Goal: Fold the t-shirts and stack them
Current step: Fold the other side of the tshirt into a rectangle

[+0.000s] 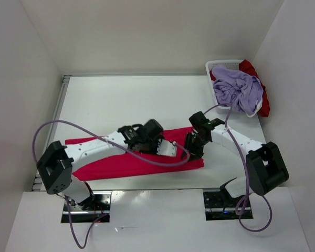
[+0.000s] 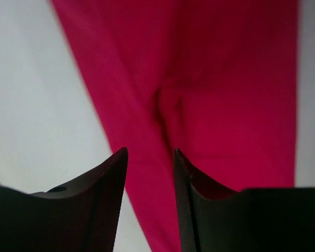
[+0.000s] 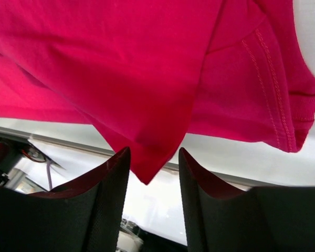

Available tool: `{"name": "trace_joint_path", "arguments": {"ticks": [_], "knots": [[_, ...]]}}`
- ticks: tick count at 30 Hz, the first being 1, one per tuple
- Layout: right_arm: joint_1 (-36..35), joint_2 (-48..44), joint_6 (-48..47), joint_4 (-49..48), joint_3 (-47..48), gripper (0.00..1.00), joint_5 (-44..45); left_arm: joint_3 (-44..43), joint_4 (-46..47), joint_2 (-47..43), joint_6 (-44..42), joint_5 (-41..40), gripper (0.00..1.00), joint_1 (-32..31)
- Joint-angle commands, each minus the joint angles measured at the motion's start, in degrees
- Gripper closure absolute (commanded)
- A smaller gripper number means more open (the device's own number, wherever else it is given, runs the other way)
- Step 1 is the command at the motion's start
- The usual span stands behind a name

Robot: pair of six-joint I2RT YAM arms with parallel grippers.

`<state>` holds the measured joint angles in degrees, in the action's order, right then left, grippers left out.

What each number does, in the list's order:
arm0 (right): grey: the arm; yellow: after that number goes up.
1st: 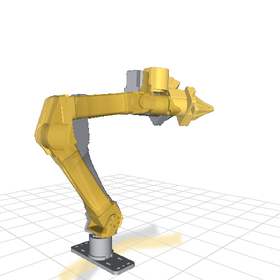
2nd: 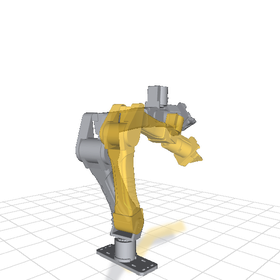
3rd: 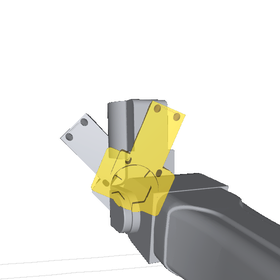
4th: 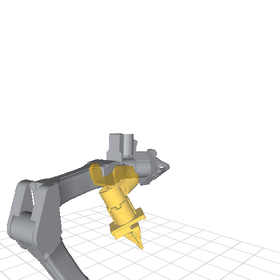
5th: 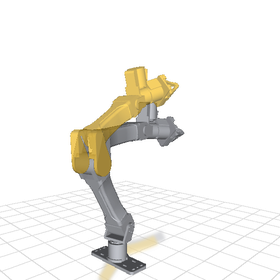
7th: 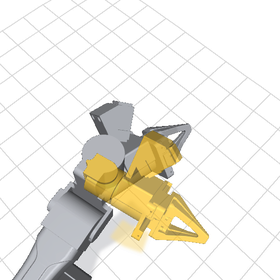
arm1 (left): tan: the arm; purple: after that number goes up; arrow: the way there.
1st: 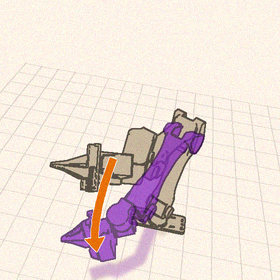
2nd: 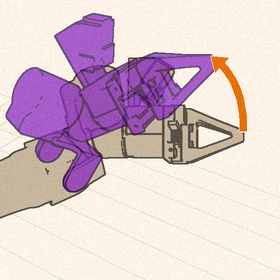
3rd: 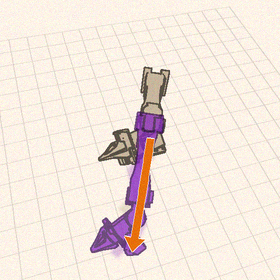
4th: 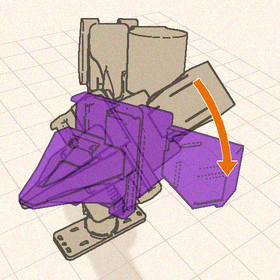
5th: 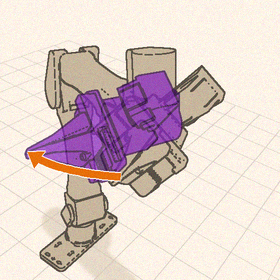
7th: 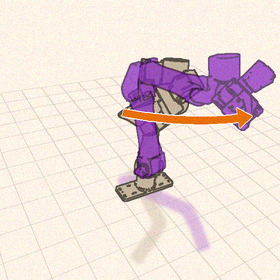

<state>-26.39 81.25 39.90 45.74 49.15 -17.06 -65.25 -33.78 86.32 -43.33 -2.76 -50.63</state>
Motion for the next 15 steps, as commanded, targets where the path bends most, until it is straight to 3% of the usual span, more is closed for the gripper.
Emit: {"name": "trace_joint_path", "arguments": {"ticks": [1, 3, 9, 15], "knots": [[-0.5, -1.1, 2.2, -2.9, 0.3, 0.53, 1.0, 3.5, 5.8, 1.4, -2.4, 0.5, 0.53, -5.6], [-0.5, -1.1, 2.8, -2.9, 0.3, 0.53, 1.0, 5.8, 8.5, 2.1, -4.0, -0.1, 0.54, -8.5], [-0.5, -2.2, 3.9, -3.5, -0.9, 0.53, 2.0, 9.5, 10.3, 3.3, -5.1, 3.1, 0.56, -8.5], [-0.5, -2.2, 3.9, -4.0, -1.4, 0.53, 2.0, 8.9, 15.2, 6.8, -5.1, 1.4, 0.59, -8.5]]}}
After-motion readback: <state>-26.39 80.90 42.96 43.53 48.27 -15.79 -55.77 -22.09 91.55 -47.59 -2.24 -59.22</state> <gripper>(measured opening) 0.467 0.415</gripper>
